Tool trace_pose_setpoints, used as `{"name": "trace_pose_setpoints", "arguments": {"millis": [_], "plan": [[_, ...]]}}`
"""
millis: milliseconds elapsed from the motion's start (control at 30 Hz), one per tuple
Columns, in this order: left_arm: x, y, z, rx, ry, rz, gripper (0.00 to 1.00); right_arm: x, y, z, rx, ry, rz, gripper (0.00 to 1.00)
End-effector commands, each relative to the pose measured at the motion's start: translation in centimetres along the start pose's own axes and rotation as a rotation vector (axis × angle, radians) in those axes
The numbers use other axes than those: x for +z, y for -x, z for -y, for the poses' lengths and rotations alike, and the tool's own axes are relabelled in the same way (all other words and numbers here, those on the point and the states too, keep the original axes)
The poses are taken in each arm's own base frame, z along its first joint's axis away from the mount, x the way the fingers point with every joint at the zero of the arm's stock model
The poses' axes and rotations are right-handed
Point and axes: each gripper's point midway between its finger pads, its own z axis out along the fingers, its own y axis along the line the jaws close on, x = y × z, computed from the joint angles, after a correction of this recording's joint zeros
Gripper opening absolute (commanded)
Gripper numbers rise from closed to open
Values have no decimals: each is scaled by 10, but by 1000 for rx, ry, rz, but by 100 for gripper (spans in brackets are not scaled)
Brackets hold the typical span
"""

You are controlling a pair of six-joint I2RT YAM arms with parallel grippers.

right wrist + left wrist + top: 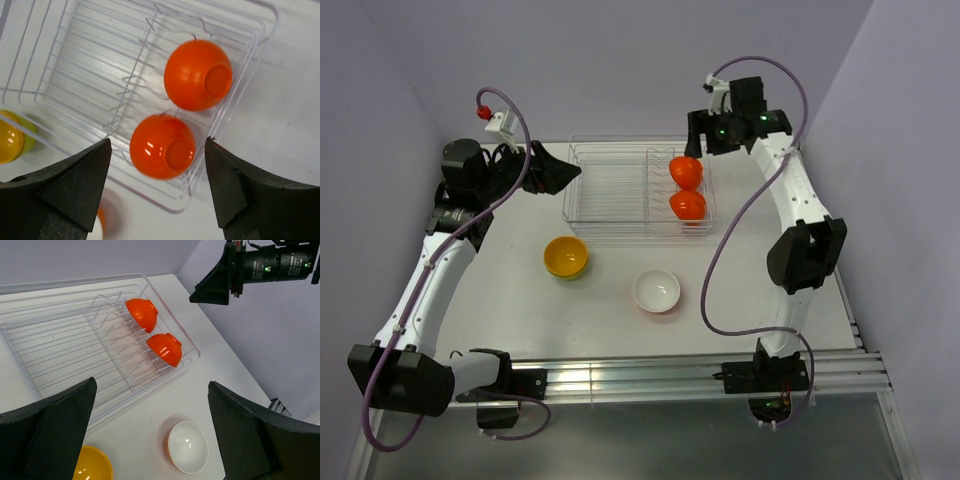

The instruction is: Load the bowls into the dish rack

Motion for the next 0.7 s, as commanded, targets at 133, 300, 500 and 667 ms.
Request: {"name": "trace_pose_setpoints", "arguments": {"millis": [133,300,500,667], "plan": [[-9,17,17,28,-46,55,100,-19,-56,-4,115,133,-108,85],[-12,15,17,26,-35,53,100,-16,-74,3,100,16,-135,89],[-14,12,16,29,-26,56,100,-3,-89,-3,3,-157,-151,91],[-15,9,14,36,-23,46,100,10,-91,-11,-83,-226,-175,92]]}}
